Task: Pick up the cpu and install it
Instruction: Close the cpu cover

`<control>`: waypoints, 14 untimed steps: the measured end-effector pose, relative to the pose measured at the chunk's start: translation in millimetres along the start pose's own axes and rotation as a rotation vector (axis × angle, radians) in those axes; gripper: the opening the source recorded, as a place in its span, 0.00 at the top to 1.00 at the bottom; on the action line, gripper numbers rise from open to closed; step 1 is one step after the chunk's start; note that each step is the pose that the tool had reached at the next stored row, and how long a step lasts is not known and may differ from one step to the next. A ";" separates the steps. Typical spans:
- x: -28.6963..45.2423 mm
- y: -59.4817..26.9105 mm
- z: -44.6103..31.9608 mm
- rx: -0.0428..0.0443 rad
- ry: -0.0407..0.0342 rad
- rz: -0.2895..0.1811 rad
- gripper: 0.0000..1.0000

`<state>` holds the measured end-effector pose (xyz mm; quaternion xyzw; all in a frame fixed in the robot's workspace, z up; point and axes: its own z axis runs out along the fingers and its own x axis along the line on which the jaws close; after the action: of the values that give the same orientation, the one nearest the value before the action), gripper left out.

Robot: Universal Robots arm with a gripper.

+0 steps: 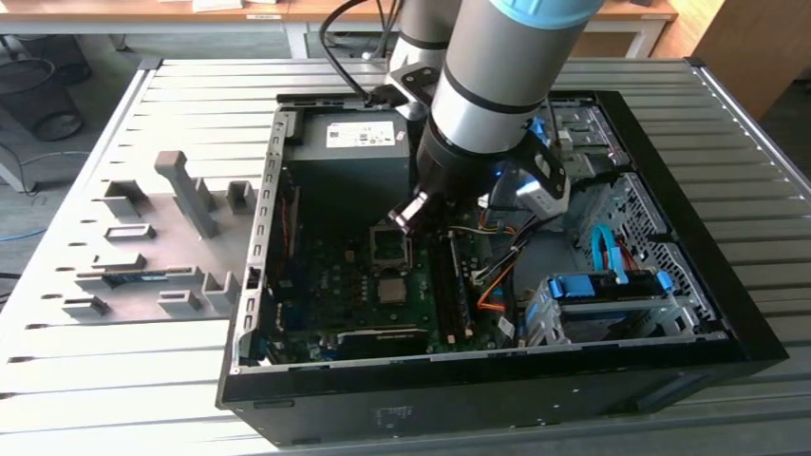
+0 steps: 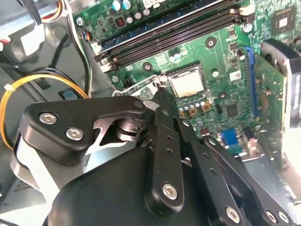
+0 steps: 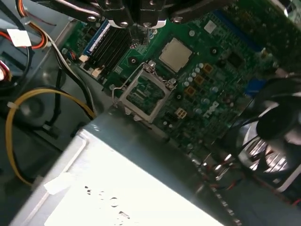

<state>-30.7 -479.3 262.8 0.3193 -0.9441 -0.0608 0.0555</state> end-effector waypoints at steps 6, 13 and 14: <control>0.0 0.0 0.1 0.0067 0.0153 -0.100 0.90; 0.0 -0.1 0.2 0.0140 0.0318 -0.208 0.90; 0.0 -0.1 0.1 0.0141 0.0319 -0.209 0.90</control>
<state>-30.7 -479.4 262.6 0.4172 -0.9051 -0.0545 0.0617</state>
